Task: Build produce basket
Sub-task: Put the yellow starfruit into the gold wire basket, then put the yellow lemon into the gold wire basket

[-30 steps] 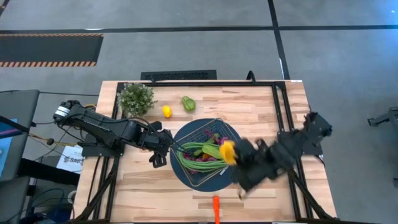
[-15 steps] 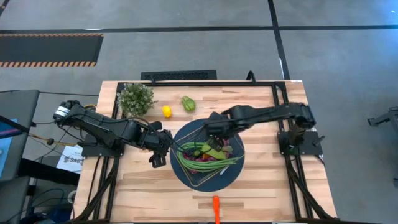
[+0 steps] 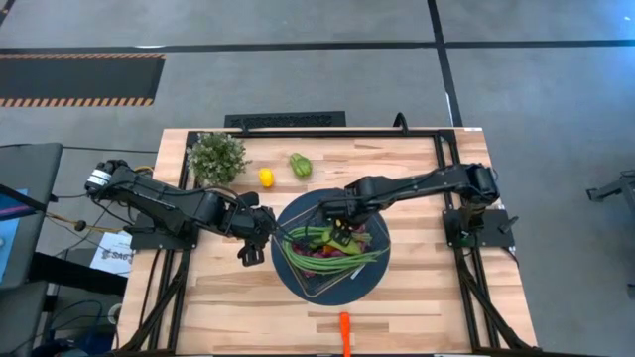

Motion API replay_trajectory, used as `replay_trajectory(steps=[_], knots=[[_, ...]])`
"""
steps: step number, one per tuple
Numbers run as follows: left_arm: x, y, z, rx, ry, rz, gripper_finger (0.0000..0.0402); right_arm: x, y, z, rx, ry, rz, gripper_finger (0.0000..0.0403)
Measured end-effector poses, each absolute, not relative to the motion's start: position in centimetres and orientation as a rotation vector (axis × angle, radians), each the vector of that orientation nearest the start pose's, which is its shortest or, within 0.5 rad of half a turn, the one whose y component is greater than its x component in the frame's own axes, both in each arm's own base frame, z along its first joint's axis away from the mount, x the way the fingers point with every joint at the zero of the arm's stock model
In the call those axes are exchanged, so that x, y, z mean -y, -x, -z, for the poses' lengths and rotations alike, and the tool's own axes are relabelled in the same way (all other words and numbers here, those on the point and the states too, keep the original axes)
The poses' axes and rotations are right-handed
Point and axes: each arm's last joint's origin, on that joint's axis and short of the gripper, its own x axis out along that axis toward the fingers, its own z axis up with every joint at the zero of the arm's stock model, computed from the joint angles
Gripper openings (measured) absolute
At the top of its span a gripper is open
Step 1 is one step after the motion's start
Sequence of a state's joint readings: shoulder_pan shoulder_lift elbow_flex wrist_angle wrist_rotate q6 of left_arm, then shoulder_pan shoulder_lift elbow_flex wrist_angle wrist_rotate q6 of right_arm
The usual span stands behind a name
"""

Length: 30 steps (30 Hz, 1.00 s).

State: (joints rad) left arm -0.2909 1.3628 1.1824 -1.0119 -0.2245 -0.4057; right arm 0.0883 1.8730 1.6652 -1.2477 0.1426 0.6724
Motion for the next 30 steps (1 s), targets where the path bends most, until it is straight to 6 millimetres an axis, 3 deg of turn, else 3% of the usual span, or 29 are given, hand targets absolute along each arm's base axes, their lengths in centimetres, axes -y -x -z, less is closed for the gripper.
replay_trajectory(steps=[8, 16, 30], knots=[[6.6, -24.4, -28.8, -1.136, 0.059, -0.175, 0.0176, -3.1, -35.7, -25.9, -1.396, -0.408, 0.537, 0.0005], [6.6, -24.4, -28.8, -1.135, 0.061, -0.177, 0.0176, -3.3, -35.7, -25.9, -1.401, -0.423, 0.520, 0.0069], [6.6, -24.4, -28.8, -1.136, 0.056, -0.173, 0.0176, -3.9, -35.6, -25.9, -1.412, -0.425, 0.492, 0.0143]])
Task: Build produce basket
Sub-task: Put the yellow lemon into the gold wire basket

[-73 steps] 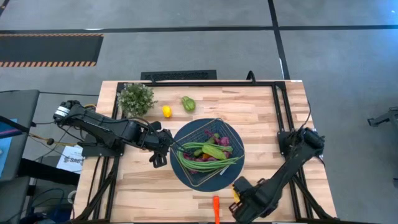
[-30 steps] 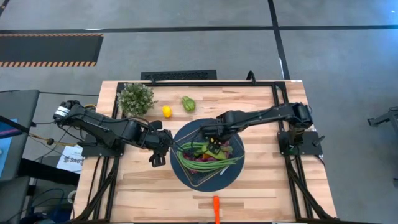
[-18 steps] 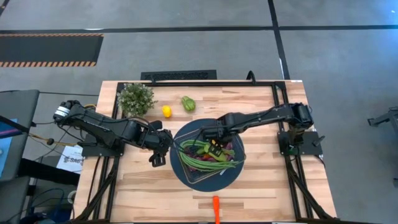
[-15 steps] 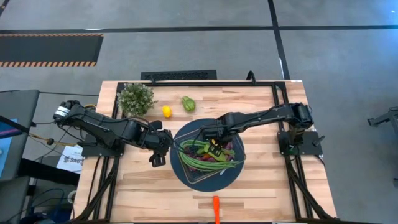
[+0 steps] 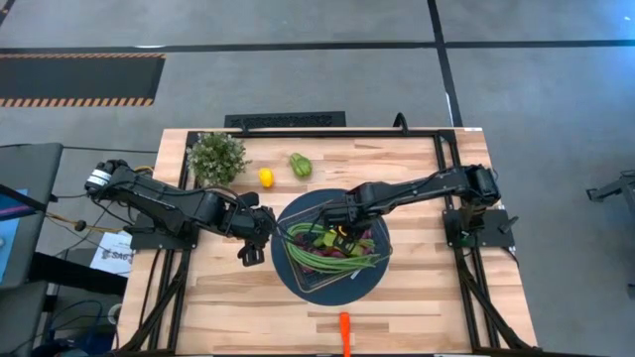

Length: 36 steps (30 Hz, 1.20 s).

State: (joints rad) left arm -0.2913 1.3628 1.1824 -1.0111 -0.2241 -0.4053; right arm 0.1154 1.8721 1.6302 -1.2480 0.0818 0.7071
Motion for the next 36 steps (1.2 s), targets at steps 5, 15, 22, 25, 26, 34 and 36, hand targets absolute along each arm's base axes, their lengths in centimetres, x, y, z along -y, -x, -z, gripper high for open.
replay_trajectory(steps=[5, 15, 22, 25, 26, 34, 36], knots=[[6.6, -24.4, -28.8, -1.133, 0.046, -0.179, 0.0176, -3.9, -35.7, -26.1, -1.414, -0.441, 0.487, 0.0190], [3.8, -24.7, -29.0, -1.041, -0.035, -0.513, 0.0176, -4.2, -37.2, -33.5, -1.181, -0.550, 0.368, 0.0230], [-1.6, -24.8, -28.9, -1.082, 0.069, -0.672, 0.0176, -3.9, -36.2, -40.7, -0.962, -0.485, 0.331, 0.0227], [-3.3, -24.6, -28.9, -1.124, 0.065, -0.658, 0.0176, -3.4, -35.1, -43.0, -0.906, -0.437, 0.349, 0.0226], [-3.7, -24.6, -28.9, -1.136, 0.059, -0.655, 0.0176, -3.2, -34.7, -43.6, -0.892, -0.422, 0.363, 0.0226], [-5.2, -24.4, -29.0, -1.195, -0.146, -0.614, 0.0176, -1.3, -32.0, -45.1, -0.908, -0.349, 0.459, 0.0225], [-5.3, -24.4, -29.0, -1.199, -0.167, -0.608, 0.0176, -0.9, -31.6, -45.1, -0.936, -0.318, 0.462, 0.0225]])
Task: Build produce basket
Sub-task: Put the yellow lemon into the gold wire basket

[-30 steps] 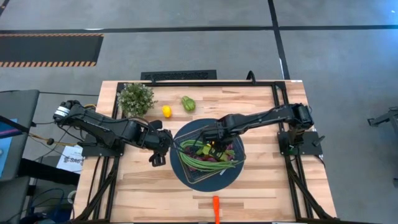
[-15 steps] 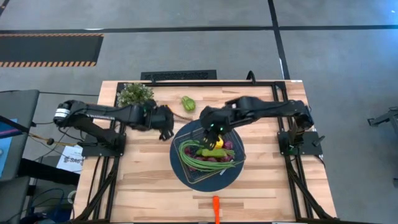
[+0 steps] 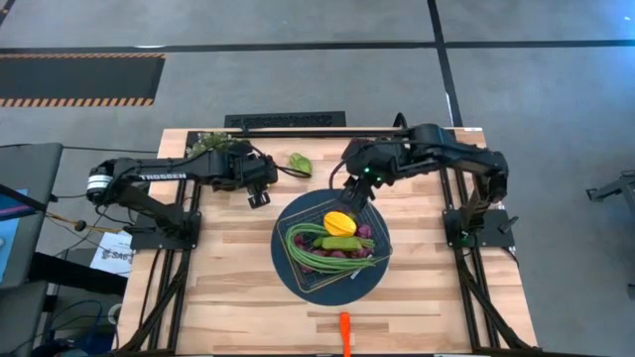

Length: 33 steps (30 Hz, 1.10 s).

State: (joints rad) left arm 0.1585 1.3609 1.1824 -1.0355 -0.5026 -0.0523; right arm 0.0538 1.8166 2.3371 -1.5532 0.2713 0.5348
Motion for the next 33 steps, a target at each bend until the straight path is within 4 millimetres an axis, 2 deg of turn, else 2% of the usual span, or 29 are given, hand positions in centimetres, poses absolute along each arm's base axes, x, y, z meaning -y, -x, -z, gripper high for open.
replay_trajectory(steps=[4, 9, 14, 19, 23, 28, 33], knots=[[-5.6, -24.4, -29.0, -1.173, -0.077, -0.641, 0.0176, -0.1, -31.5, -45.0, -0.964, -0.239, 0.461, 0.0225], [-6.4, -24.3, -28.9, -1.125, 0.147, -0.703, 0.0179, 1.2, -31.5, -45.0, -0.988, -0.135, 0.437, 0.0225], [-8.1, -24.2, -28.1, -1.120, 0.310, -0.835, 0.0213, 2.3, -31.4, -45.0, -1.006, -0.072, 0.424, 0.0225], [-10.3, -25.0, -26.2, -1.153, 0.458, -0.884, 0.0268, 3.0, -31.3, -45.0, -1.020, -0.023, 0.409, 0.0225], [-12.2, -25.5, -24.3, -1.180, 0.621, -0.943, 0.0296, 3.2, -31.3, -45.0, -1.026, -0.005, 0.403, 0.0225], [-14.3, -25.8, -21.9, -1.239, 0.700, -1.027, 0.0306, 3.2, -31.3, -45.0, -1.028, 0.002, 0.397, 0.0225], [-15.4, -26.1, -20.2, -1.281, 0.748, -1.028, 0.0307, 3.2, -31.3, -45.0, -1.028, 0.004, 0.394, 0.0225]])
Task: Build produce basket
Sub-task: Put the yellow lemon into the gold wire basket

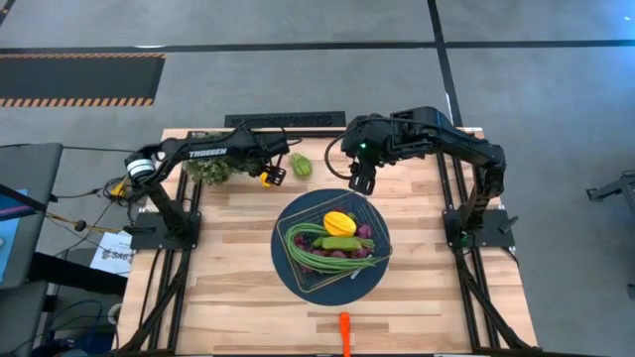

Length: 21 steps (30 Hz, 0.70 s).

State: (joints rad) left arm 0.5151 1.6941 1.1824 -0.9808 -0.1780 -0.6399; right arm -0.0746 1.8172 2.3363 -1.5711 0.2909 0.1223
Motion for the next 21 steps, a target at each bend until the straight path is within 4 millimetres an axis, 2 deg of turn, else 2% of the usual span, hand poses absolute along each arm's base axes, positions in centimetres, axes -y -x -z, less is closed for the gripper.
replay_trajectory(steps=[4, 8, 13, 18, 21], knots=[[-15.57, -26.53, -19.34, -1.306, 0.759, -0.985, 0.0307, 3.18, -31.36, -45.05, -1.023, 0.003, 0.395, 0.0225], [-15.44, -26.87, -19.36, -1.306, 0.748, -0.906, 0.0307, 3.18, -31.42, -45.08, -1.014, -0.007, 0.400, 0.0225], [-15.41, -26.80, -19.46, -1.284, 0.796, -0.947, 0.0307, 3.19, -31.60, -45.06, -1.002, -0.023, 0.407, 0.0225], [-15.04, -26.97, -19.45, -1.302, 0.800, -0.892, 0.0307, 3.20, -31.70, -45.10, -0.993, -0.024, 0.407, 0.0225], [-14.63, -27.21, -19.45, -1.327, 0.747, -0.828, 0.0307, 3.20, -31.76, -45.14, -0.985, -0.025, 0.407, 0.0225]])
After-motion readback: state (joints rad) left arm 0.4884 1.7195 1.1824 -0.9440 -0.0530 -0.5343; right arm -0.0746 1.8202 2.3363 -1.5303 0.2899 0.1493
